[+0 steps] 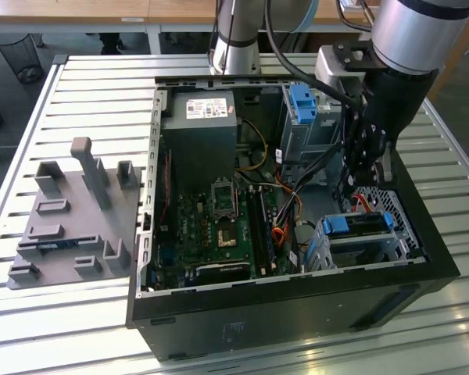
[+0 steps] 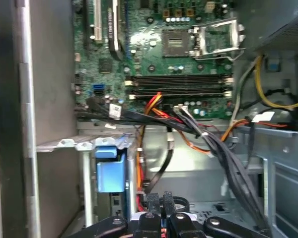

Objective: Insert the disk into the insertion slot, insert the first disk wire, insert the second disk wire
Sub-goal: 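Insert the second disk wire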

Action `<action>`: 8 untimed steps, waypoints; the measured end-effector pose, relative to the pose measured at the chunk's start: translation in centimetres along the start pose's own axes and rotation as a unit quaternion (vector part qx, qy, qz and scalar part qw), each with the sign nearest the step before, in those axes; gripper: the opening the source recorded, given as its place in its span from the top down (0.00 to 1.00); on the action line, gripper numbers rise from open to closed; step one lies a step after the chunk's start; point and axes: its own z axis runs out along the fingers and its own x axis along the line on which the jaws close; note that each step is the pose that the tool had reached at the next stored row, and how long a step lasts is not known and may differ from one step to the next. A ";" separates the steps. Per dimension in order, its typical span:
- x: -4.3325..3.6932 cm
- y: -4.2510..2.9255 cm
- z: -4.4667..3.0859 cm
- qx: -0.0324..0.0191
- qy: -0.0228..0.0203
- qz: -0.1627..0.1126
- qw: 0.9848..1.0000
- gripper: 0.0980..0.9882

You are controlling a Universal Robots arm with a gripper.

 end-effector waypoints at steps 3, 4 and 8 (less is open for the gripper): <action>0.59 -0.03 0.02 0.000 -0.007 0.000 1.000 0.95; 0.80 -0.04 0.02 0.000 -0.007 0.000 1.000 0.95; 1.62 -0.08 0.01 0.000 -0.008 0.000 1.000 0.95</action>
